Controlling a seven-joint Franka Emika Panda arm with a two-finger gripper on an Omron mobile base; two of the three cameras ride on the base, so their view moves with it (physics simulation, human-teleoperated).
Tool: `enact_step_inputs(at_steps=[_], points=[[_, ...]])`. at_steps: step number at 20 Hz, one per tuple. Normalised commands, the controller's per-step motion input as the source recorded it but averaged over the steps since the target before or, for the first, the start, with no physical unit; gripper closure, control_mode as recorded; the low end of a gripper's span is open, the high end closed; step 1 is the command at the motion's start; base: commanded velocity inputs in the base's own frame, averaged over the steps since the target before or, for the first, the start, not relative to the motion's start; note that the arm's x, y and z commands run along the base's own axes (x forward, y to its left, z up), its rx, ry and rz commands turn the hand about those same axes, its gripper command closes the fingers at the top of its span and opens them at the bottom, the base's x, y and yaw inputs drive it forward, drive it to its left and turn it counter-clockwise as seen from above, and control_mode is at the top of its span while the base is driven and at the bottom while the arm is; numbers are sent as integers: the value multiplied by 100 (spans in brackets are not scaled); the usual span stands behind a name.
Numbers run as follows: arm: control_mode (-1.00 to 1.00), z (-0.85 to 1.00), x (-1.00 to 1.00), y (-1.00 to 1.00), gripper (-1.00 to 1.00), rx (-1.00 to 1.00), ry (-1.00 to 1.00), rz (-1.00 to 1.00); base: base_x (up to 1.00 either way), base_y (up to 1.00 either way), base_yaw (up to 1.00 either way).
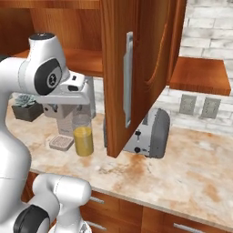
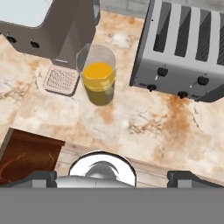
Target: There is a tray on the dining counter. Grab the cup, mug, and pitcher and place them on the tray. The pitcher may be placed next to the tray if it cannot fit the tray.
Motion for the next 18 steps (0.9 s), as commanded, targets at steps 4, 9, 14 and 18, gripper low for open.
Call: enact_step_inputs(at_steps=[4, 9, 14, 18], points=[[100, 0, 0, 0, -100, 0, 0, 0, 30, 1, 0], [-100, -4, 5, 0, -100, 0, 0, 0, 20, 0, 0], [-100, -42, 29, 4, -100, 0, 4, 2, 0, 0, 0], [-100, -48, 26, 12, -100, 0, 5, 3, 0, 0, 0]])
